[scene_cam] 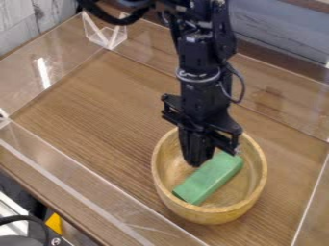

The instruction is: Remove the green block from inside the brown bowl and put it on the table

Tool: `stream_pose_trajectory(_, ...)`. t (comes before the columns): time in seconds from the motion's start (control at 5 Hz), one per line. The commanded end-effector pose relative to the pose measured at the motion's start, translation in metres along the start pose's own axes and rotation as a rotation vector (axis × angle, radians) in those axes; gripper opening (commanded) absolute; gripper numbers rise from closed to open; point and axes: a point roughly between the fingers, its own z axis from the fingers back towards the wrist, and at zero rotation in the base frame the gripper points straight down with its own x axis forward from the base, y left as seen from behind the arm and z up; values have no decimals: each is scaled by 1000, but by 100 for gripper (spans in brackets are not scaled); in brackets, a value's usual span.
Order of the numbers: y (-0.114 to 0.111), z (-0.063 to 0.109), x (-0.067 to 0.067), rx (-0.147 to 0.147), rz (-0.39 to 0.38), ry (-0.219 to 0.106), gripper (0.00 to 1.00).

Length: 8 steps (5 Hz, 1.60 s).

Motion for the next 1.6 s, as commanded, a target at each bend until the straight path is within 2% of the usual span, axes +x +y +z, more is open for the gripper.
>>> stream_pose_trajectory(0.0,1,18,7,-5,-4,-45,0)
stream_pose_trajectory(0.2,3,23,8,-10,1,-45,100)
stream_pose_trajectory(0.6,4,18,8,-7,8,-46,100)
stream_pose_trajectory(1.4,-6,-10,6,10,8,-40,100)
